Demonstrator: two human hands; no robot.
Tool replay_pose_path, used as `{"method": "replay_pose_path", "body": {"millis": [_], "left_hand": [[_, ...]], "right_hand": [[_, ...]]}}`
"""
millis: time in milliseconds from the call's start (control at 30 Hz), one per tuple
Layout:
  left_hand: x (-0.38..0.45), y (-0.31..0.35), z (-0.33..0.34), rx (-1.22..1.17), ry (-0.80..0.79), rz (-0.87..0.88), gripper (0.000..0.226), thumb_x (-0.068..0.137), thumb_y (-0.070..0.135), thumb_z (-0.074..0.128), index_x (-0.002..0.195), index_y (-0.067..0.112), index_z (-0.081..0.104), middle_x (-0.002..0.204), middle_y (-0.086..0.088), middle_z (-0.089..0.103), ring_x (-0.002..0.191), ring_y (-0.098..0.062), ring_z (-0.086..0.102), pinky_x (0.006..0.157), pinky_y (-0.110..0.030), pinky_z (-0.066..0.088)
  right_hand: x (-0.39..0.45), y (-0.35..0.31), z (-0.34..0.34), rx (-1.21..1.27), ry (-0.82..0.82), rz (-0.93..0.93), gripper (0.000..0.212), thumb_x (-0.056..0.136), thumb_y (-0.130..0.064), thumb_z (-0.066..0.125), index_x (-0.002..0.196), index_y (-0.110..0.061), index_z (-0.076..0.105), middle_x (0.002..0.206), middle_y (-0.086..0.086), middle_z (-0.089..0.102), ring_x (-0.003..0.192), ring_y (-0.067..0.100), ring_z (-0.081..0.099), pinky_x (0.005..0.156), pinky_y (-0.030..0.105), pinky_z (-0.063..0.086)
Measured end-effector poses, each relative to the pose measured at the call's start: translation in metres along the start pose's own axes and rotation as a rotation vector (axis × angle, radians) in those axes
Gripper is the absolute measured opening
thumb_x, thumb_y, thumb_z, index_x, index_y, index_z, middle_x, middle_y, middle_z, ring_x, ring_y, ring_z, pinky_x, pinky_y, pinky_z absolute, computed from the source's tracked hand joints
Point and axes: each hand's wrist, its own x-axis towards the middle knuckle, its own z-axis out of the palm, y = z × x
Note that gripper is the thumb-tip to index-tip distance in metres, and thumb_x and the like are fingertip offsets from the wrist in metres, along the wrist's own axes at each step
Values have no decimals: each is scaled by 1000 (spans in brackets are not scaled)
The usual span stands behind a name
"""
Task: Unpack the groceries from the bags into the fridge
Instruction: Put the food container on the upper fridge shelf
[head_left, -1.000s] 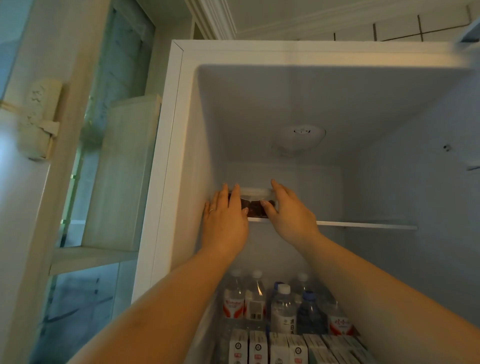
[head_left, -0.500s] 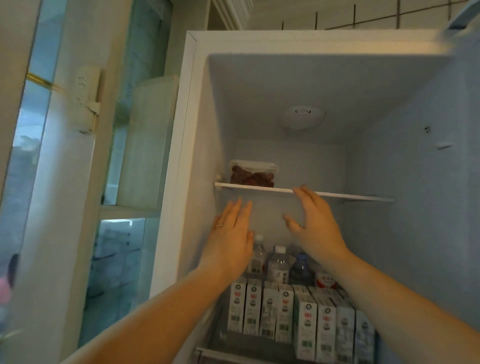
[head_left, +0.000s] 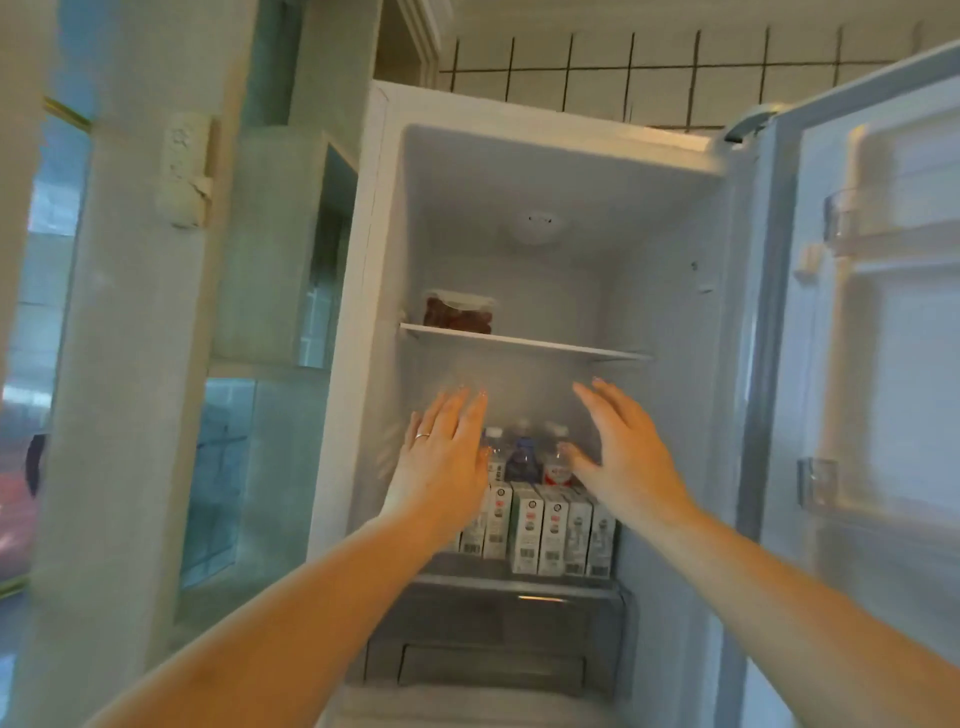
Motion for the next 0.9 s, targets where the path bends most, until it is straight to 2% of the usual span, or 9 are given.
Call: {"method": "replay_pose_path", "body": {"millis": [233, 433, 667, 800, 900], "left_hand": [[-95, 46, -15, -71, -102, 157, 59, 100, 27, 32, 150, 23, 1, 158, -1, 2, 145, -18, -6, 118, -38, -2], [-175, 104, -6, -84, -265, 312, 62, 100, 30, 32, 149, 25, -5, 158, 1, -3, 145, -18, -9, 117, -43, -3], [-268, 193, 18, -211, -472, 453, 62, 99, 33, 33, 149, 27, -3, 158, 1, -3, 145, -19, -7, 117, -46, -2], [-322, 257, 39, -267, -582, 581, 62, 100, 33, 32, 148, 27, -6, 158, 3, -8, 144, -18, -11, 116, -45, -4], [-361, 317, 53, -282, -660, 678, 63, 100, 37, 31, 149, 26, -7, 157, 1, -9, 144, -20, -11, 115, -44, -5]], "right_hand": [[-124, -26, -49, -101, -128, 155, 70, 87, -34, 62, 146, -19, 27, 153, 3, 23, 141, 20, 19, 114, 34, 19], [-237, -30, -89, -181, -259, 339, 72, 89, -41, 57, 148, -24, 20, 157, 0, 12, 143, 19, 11, 115, 34, 19], [-379, -19, -148, -318, -350, 563, 72, 89, -44, 55, 148, -31, 14, 157, -6, 6, 143, 17, 10, 114, 34, 18], [-459, -11, -192, -397, -406, 681, 71, 90, -47, 51, 148, -29, 15, 158, -4, 7, 144, 20, 10, 115, 36, 17], [-522, -1, -231, -466, -480, 737, 72, 90, -46, 52, 149, -26, 14, 157, -1, 9, 143, 21, 13, 114, 32, 18]]}}
